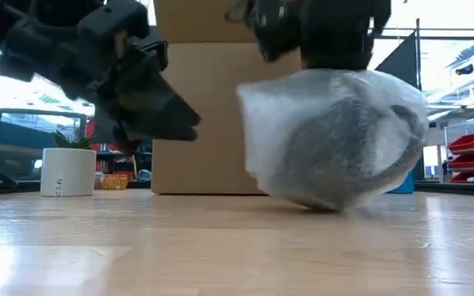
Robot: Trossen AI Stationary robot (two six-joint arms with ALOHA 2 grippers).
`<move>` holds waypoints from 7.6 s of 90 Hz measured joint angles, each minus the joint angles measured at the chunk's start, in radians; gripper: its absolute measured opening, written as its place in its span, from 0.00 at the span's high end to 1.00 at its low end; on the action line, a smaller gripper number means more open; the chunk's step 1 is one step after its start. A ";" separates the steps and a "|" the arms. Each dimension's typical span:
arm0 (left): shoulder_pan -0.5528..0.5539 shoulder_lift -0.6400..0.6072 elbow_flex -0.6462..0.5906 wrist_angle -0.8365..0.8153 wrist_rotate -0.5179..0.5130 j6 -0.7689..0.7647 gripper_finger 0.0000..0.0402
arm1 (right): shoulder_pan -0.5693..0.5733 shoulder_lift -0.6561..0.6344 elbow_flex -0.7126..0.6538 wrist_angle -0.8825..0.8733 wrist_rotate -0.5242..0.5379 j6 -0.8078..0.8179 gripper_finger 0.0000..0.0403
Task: Wrap mug
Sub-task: Wrap the black cup with the transparent bubble wrap
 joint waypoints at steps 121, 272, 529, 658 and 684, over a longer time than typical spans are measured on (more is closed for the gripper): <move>0.024 0.403 0.289 0.075 0.220 0.033 0.69 | 0.159 -0.193 -0.022 0.052 0.251 0.114 1.00; -0.012 0.128 0.286 -0.435 -0.039 0.156 0.69 | 0.263 -0.100 -0.231 0.207 0.338 -0.029 1.00; -0.012 0.127 0.286 -0.453 -0.045 0.159 0.69 | 0.238 -0.101 -0.283 0.321 0.083 0.209 1.00; -0.012 0.127 0.286 -0.452 -0.045 0.159 0.69 | 0.219 -0.097 -0.287 0.328 0.017 0.060 1.00; -0.012 0.127 0.286 -0.449 -0.045 0.159 0.69 | 0.219 -0.097 -0.287 0.330 0.019 0.060 1.00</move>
